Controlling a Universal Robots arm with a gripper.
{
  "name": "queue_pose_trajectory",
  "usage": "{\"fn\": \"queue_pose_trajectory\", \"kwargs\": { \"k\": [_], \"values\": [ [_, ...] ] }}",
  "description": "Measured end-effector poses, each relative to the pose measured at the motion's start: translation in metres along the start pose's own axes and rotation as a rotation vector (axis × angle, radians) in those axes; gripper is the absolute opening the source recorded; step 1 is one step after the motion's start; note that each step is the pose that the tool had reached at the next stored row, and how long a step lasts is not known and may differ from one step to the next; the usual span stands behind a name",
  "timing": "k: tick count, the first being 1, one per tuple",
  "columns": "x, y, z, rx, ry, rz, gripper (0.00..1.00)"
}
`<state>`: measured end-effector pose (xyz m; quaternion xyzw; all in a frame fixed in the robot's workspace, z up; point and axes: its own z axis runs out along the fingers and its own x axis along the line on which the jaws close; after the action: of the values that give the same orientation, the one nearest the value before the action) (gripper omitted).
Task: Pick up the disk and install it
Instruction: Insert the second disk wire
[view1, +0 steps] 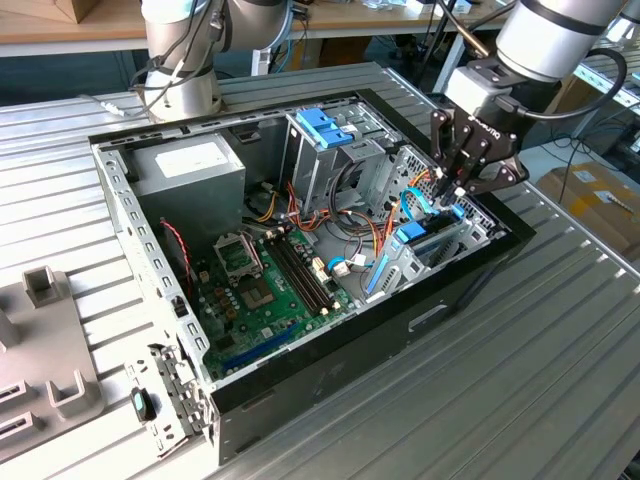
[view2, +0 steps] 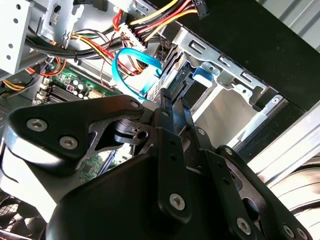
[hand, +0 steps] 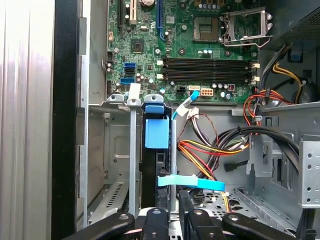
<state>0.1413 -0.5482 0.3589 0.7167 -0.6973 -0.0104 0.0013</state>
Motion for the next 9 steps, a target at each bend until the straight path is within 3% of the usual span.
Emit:
{"fn": "queue_pose_trajectory", "kwargs": {
  "k": [9],
  "values": [
    [-0.0007, -0.0024, 0.0003, 0.0000, 0.0002, -0.002, 0.24]
  ]
}}
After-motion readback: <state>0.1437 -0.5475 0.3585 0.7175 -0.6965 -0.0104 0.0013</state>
